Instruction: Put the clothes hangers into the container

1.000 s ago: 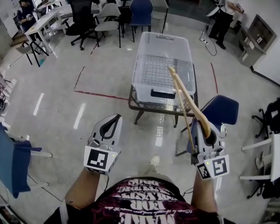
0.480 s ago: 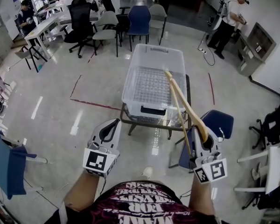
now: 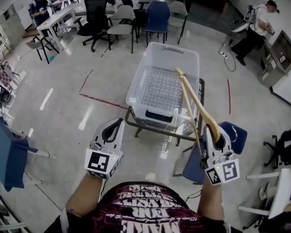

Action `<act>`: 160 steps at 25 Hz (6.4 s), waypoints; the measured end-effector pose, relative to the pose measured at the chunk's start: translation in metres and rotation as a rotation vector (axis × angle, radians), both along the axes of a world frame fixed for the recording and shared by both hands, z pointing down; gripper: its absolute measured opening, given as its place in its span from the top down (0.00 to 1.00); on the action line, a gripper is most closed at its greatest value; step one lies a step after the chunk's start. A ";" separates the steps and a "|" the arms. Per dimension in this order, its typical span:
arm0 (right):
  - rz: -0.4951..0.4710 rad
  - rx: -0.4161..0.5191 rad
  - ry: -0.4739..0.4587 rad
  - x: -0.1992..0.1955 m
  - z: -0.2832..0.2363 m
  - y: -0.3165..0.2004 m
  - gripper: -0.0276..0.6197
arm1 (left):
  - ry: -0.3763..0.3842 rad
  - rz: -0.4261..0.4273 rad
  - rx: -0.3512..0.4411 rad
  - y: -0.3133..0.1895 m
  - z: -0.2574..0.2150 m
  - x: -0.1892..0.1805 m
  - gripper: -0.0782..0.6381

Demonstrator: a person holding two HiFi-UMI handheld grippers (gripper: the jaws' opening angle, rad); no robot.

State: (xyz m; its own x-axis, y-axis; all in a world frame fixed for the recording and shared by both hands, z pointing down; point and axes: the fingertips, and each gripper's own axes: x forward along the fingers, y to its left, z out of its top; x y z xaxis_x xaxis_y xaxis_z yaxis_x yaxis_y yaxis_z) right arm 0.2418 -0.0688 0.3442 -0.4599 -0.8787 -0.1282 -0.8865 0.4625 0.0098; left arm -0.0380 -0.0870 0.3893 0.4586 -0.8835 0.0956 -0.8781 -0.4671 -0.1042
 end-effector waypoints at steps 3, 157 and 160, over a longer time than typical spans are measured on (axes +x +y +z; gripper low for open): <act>-0.020 -0.016 -0.018 0.001 0.008 -0.005 0.87 | -0.019 -0.021 -0.007 0.004 0.003 -0.003 0.88; 0.065 -0.224 0.029 -0.082 0.090 -0.272 0.95 | 0.050 0.215 -0.053 -0.300 0.023 -0.027 0.88; 0.070 -0.197 0.041 -0.087 0.070 -0.259 0.95 | 0.052 0.231 -0.044 -0.290 0.019 -0.028 0.88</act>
